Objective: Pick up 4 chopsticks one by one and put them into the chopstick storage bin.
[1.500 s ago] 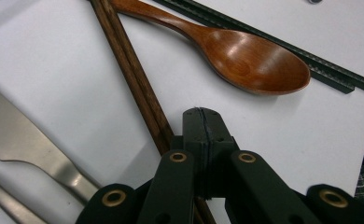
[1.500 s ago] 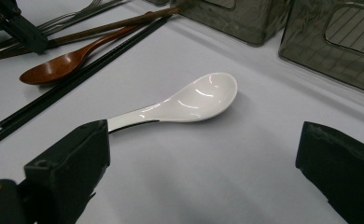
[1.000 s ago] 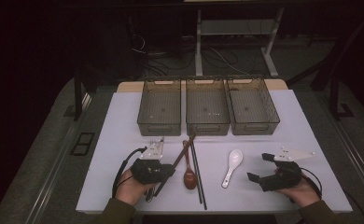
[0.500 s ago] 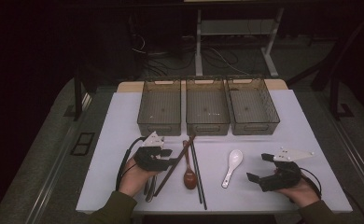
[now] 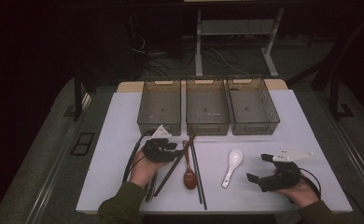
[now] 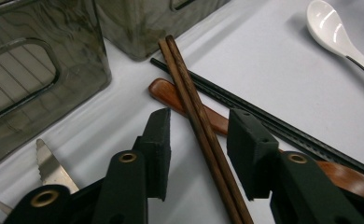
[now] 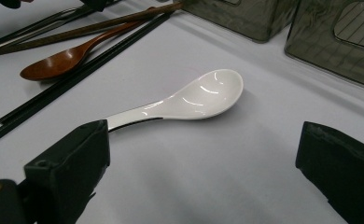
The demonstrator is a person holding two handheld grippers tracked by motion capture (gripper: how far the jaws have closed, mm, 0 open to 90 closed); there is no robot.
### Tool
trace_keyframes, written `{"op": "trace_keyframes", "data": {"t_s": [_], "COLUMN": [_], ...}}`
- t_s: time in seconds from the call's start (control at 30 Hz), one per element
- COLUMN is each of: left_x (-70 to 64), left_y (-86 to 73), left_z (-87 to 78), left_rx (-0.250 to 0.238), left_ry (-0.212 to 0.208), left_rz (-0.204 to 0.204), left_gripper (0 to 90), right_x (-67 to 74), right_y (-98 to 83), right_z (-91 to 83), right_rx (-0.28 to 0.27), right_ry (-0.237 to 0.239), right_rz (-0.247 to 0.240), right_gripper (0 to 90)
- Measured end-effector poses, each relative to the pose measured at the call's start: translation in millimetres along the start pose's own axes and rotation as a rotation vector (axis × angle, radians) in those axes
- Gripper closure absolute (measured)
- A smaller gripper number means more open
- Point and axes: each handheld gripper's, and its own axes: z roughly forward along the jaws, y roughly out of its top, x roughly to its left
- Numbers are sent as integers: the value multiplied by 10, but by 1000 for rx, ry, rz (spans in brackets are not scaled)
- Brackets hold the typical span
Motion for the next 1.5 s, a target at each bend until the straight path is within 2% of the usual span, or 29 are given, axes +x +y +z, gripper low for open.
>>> {"op": "trace_keyframes", "data": {"t_s": [0.17,0.23,0.5,0.93,1.17,1.33,1.37,1.43,1.5], "left_x": [-4,-23,-26,-15,-29,-37,-45,-36,-47], "left_y": [-16,-23,-26,-49,-60,-66,-74,-80,-88], "left_z": [28,60,73,101,124,132,136,143,153], "left_rx": [0,9,18,30,35,36,34,37,37], "left_ry": [0,-18,-19,-22,-19,-16,-15,-18,-19], "left_rz": [-7,-6,-8,-8,-1,-10,-23,-11,-19], "left_gripper": [665,690,762,770,743,730,722,722,722], "right_x": [1,2,1,0,-2,-2,-1,-2,-2], "right_y": [-1,-1,-2,-3,-3,-3,-4,-3,-3], "right_z": [-4,-4,-3,-2,-3,-3,-3,-4,-5], "right_rx": [1,1,1,4,4,4,5,4,4], "right_ry": [0,0,0,0,0,0,0,-1,-1], "right_rz": [1,-1,-3,-3,-3,-4,-3,-2,-2], "right_gripper": [27,27,27,27,27,26,27,27,26]}}
